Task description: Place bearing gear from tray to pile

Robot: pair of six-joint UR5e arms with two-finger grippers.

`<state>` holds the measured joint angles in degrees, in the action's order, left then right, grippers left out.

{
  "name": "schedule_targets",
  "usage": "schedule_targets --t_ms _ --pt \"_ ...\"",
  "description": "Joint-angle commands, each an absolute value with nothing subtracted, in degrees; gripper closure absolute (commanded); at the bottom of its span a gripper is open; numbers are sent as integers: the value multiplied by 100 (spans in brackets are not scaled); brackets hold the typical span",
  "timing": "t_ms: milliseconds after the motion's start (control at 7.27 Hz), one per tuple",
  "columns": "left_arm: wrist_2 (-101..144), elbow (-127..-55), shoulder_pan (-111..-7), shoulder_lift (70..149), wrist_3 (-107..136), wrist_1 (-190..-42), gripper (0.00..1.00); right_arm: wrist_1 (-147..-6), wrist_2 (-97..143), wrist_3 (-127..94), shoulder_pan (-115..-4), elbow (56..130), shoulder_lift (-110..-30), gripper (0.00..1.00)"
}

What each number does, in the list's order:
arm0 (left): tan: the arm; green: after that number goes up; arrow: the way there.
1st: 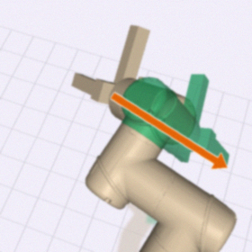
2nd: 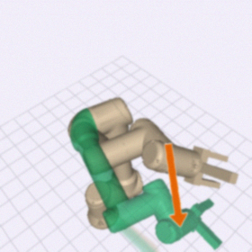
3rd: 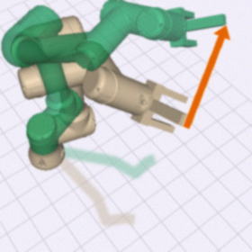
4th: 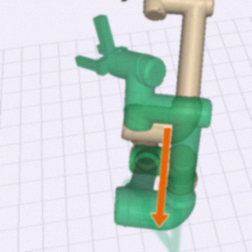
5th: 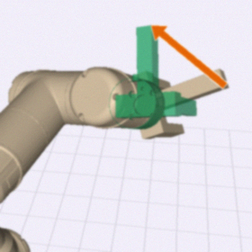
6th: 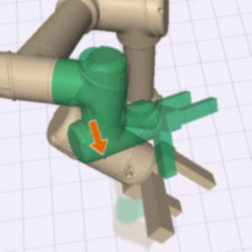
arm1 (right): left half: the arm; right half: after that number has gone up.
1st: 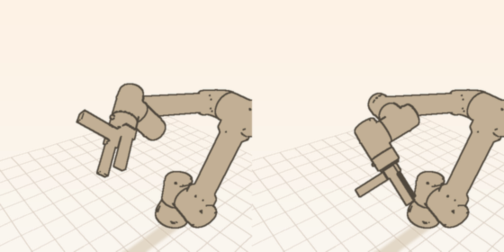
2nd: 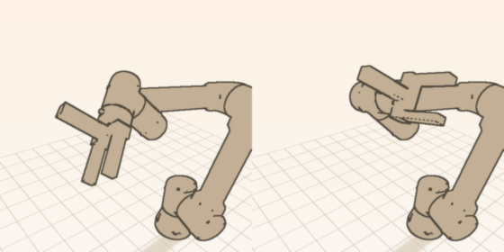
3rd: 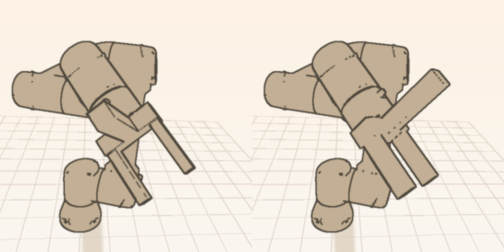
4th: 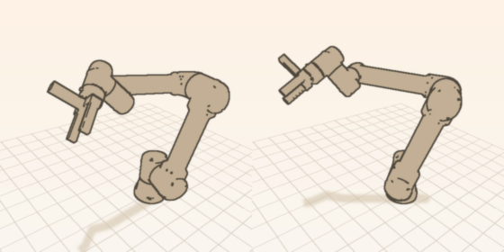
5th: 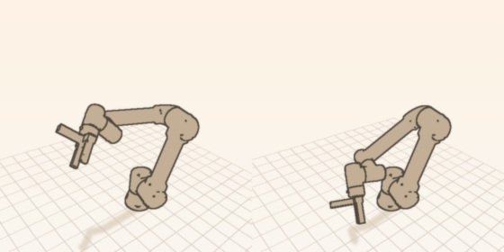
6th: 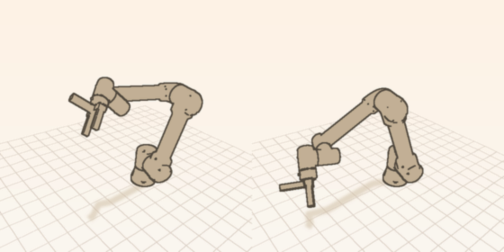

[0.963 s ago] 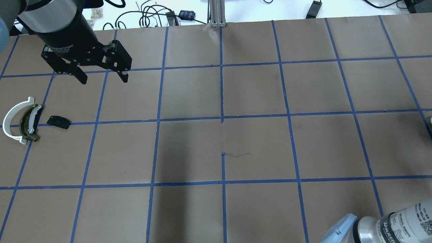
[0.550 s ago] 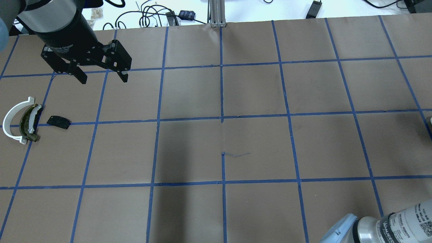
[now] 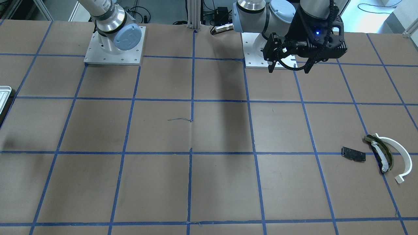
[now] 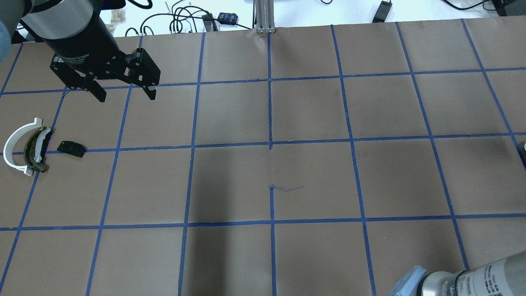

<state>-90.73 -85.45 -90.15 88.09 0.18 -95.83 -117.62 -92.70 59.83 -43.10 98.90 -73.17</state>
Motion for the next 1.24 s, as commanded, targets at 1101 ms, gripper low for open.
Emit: schedule_targets --t_ms 1101 --pt "-9070 -8552 -9009 8816 18 -9527 0 -12379 -8824 -2774 -11053 9870 -6613 78"
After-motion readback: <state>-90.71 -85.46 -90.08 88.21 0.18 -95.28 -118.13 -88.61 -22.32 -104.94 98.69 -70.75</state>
